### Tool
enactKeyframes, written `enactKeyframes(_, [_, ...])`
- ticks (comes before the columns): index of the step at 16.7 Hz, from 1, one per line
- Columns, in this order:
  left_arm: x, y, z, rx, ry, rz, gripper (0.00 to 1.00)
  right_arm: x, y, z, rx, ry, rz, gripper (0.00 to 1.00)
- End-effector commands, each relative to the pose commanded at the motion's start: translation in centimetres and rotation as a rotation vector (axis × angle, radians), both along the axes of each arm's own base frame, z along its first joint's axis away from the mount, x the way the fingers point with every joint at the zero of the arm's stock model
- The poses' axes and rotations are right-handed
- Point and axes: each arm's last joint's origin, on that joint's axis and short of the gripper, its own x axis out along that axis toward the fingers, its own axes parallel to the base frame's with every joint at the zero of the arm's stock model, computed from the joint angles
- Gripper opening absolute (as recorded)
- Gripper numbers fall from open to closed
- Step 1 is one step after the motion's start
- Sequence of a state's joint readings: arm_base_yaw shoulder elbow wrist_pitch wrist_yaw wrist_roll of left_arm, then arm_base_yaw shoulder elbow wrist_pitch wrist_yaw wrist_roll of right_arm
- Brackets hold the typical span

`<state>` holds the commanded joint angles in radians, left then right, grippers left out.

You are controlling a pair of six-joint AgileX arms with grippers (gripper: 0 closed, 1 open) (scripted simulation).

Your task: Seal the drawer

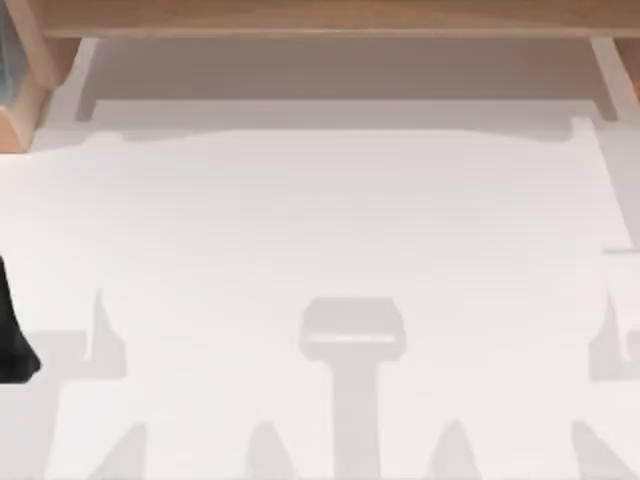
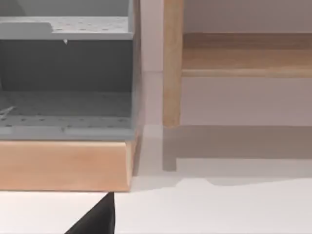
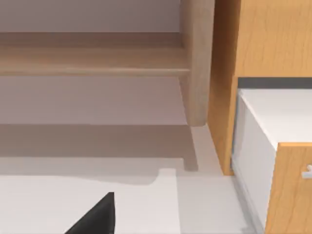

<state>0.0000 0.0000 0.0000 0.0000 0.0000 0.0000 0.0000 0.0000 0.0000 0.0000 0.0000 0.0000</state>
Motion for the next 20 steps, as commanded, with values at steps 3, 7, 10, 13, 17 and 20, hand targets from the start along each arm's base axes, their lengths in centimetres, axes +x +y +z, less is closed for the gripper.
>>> enactKeyframes(3, [0.0,0.0,0.0,0.000,0.000,0.000,1.00,0.0,0.0,0.4,0.000,-0.009,0.001,1.00])
enactKeyframes(7, [0.0,0.0,0.0,0.000,0.000,0.000,1.00,0.6,-0.5,3.5,-0.002,-0.037,0.002,1.00])
enactKeyframes(10, [0.0,0.0,0.0,0.000,0.000,0.000,1.00,2.2,-1.2,6.2,-0.003,-0.027,0.000,1.00])
enactKeyframes(13, [0.0,0.0,0.0,0.000,0.000,0.000,1.00,4.8,-2.5,8.6,-0.003,-0.012,-0.001,1.00])
enactKeyframes(17, [0.0,0.0,0.0,0.000,0.000,0.000,1.00,8.4,-4.5,10.5,0.000,0.002,-0.001,1.00])
enactKeyframes(20, [0.0,0.0,0.0,0.000,0.000,0.000,1.00,10.0,-5.5,11.2,0.001,0.001,0.000,1.00])
